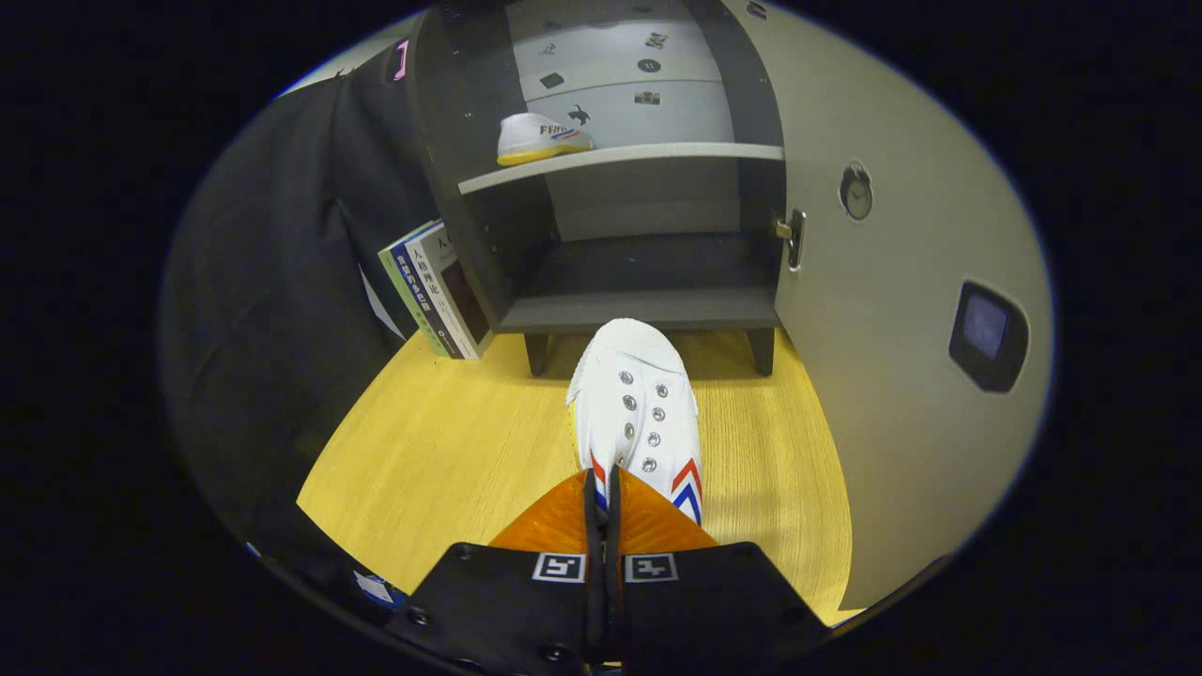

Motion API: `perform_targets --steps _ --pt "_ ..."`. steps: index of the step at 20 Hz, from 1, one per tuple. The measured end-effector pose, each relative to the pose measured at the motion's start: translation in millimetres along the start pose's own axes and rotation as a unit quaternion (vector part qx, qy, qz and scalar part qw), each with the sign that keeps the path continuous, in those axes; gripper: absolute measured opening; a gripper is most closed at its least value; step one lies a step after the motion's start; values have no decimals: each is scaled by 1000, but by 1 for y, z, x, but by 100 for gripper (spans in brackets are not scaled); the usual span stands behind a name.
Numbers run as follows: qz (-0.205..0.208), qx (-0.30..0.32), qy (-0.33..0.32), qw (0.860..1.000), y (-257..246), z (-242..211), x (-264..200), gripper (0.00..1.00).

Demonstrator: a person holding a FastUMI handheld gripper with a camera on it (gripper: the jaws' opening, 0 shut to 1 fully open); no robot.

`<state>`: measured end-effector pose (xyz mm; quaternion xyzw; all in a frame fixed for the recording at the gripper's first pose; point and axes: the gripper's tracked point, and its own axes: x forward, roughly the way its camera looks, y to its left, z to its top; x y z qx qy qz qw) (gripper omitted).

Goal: Open the shoe cabinet door, grab the shoes and put them into the shoe cabinet, then close the shoe cabinet door.

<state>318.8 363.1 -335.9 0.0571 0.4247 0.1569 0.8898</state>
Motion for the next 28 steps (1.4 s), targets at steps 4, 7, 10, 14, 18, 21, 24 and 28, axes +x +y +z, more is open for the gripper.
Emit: perform_targets --steps 4,7,10,14,18,21,24,28 --pt "-1 -7 -39 999 5 48 -2 1" --pt "-2 -10 -62 998 7 80 -2 1" --pt "-5 -19 -88 996 9 115 -5 1" --pt "-5 -27 -128 991 12 164 -10 1" --pt "-8 -39 -160 986 16 215 -11 1" --pt "-11 -54 -179 982 17 243 -11 1" --pt "-14 -57 -189 980 14 265 -6 1" --pt "-24 -40 -196 979 4 288 12 1"
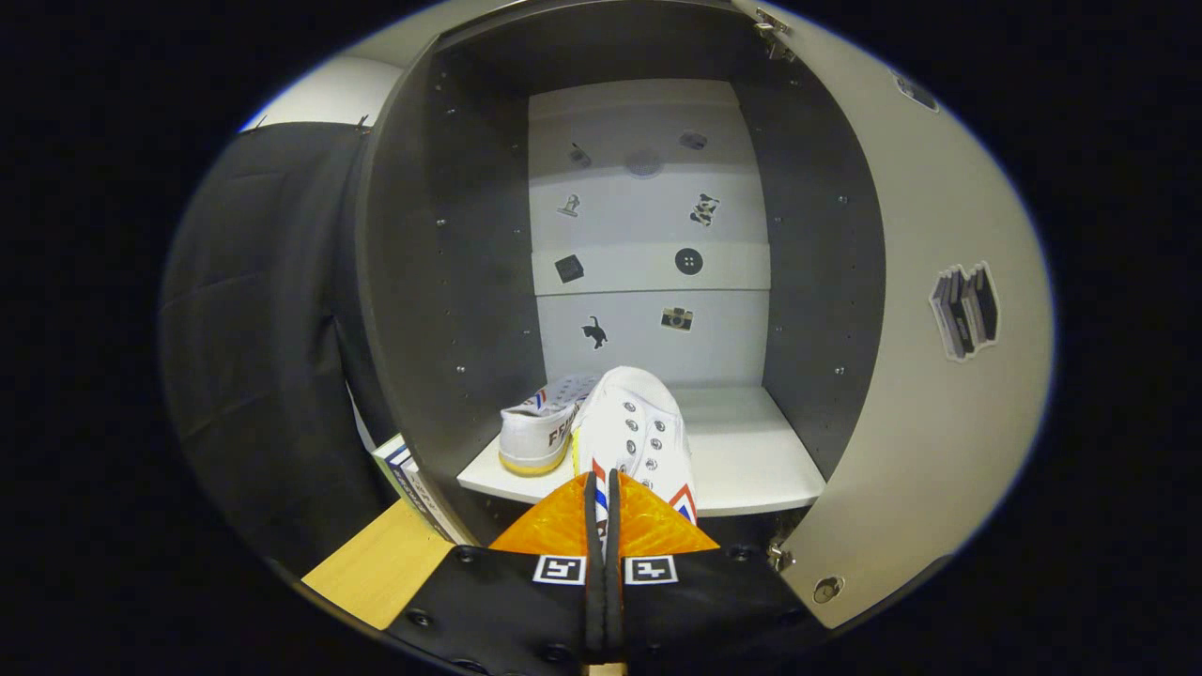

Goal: Open the shoe cabinet door, grab the shoes and put them into the shoe cabinet, then close the shoe cabinet door.

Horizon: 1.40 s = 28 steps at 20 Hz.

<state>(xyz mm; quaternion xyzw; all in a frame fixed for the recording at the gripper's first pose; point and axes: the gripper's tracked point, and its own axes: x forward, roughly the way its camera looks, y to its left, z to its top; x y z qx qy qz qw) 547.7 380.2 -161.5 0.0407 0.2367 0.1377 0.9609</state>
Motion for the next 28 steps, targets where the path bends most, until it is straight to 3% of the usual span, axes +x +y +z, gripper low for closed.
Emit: perform_targets --steps 16,24,28 --pt "7 7 19 1000 -1 3 106 1" --pt "-17 1 26 1000 -21 9 160 1" --pt "-30 -34 20 999 -25 13 166 1"
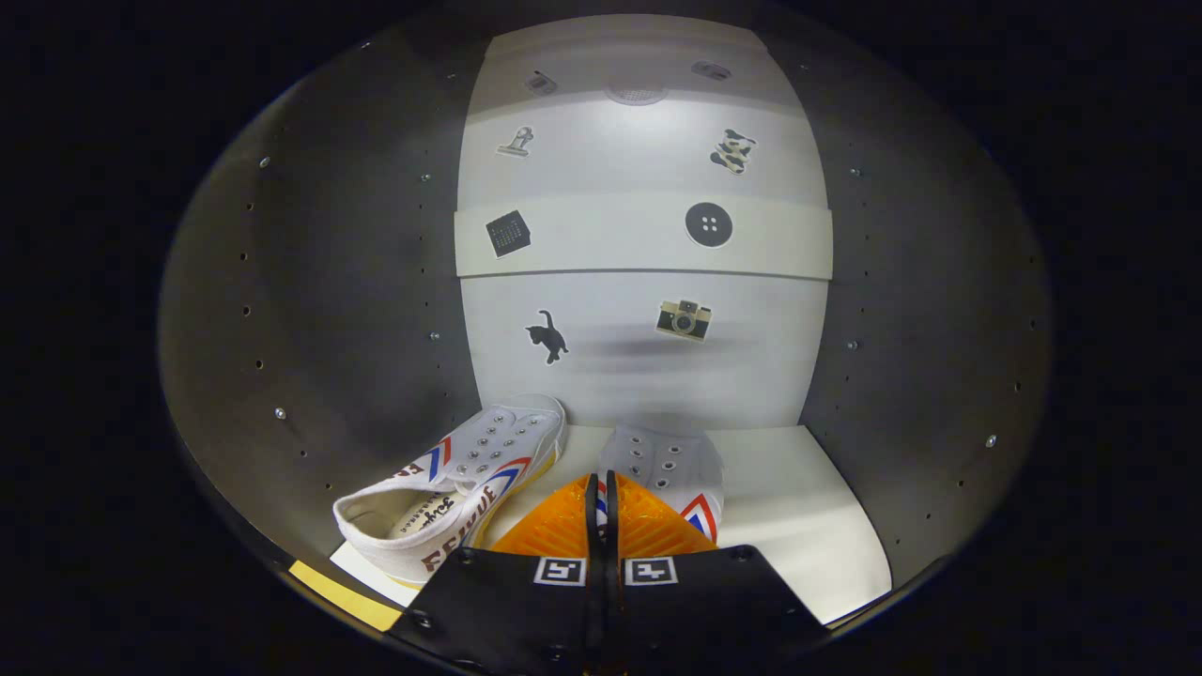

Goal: Open the shoe cabinet door, grab the shoes and put them into the shoe cabinet, then close the shoe cabinet door.

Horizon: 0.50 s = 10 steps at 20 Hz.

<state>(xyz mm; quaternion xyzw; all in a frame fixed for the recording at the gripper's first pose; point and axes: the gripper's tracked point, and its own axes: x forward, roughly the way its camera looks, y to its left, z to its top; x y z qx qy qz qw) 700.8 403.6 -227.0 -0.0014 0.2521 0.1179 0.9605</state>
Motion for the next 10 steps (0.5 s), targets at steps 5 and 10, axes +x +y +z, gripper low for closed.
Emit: perform_targets --steps 5,10 --pt "-5 -17 -36 999 6 18 -28 27" --pt "-5 -16 -102 995 19 52 -103 99"
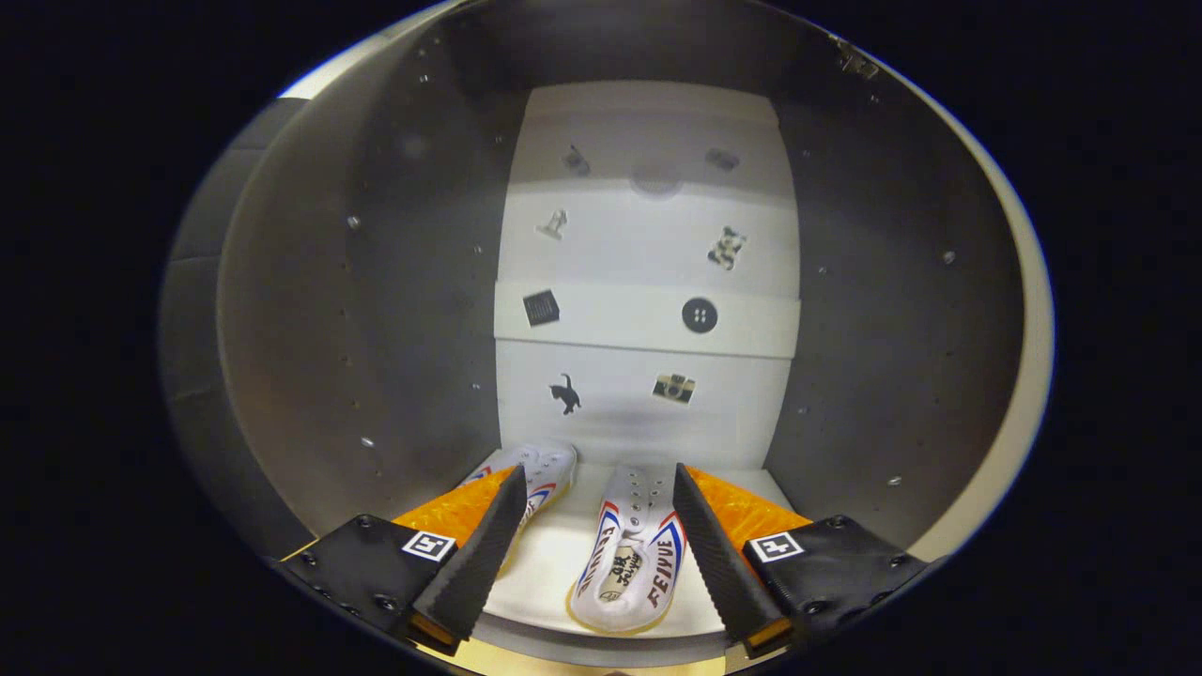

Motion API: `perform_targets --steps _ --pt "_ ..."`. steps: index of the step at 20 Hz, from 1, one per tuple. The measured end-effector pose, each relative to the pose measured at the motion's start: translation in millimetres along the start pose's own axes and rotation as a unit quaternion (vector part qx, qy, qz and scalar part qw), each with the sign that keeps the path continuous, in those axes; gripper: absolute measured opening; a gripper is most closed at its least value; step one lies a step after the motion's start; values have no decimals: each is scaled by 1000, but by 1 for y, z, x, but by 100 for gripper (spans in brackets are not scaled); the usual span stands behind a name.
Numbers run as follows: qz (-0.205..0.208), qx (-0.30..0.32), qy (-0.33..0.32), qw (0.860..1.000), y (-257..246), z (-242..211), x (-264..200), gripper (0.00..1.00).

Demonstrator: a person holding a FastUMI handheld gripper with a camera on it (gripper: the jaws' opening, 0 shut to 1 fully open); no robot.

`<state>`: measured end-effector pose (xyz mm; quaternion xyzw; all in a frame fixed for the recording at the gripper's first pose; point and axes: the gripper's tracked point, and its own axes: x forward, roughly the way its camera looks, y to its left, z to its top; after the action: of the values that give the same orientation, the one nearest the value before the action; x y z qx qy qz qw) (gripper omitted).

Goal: Open the shoe cabinet door, grab the shoes and put them into the shoe cabinet, then close the shoe cabinet door.

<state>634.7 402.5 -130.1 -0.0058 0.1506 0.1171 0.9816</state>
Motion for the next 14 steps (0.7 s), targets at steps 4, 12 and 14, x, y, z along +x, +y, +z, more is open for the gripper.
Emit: perform_targets --steps 4,12,14 --pt "8 -2 -34 999 10 22 -73 99" --pt "16 0 -61 998 13 33 -202 98" --pt "17 5 -66 998 11 37 -231 97"
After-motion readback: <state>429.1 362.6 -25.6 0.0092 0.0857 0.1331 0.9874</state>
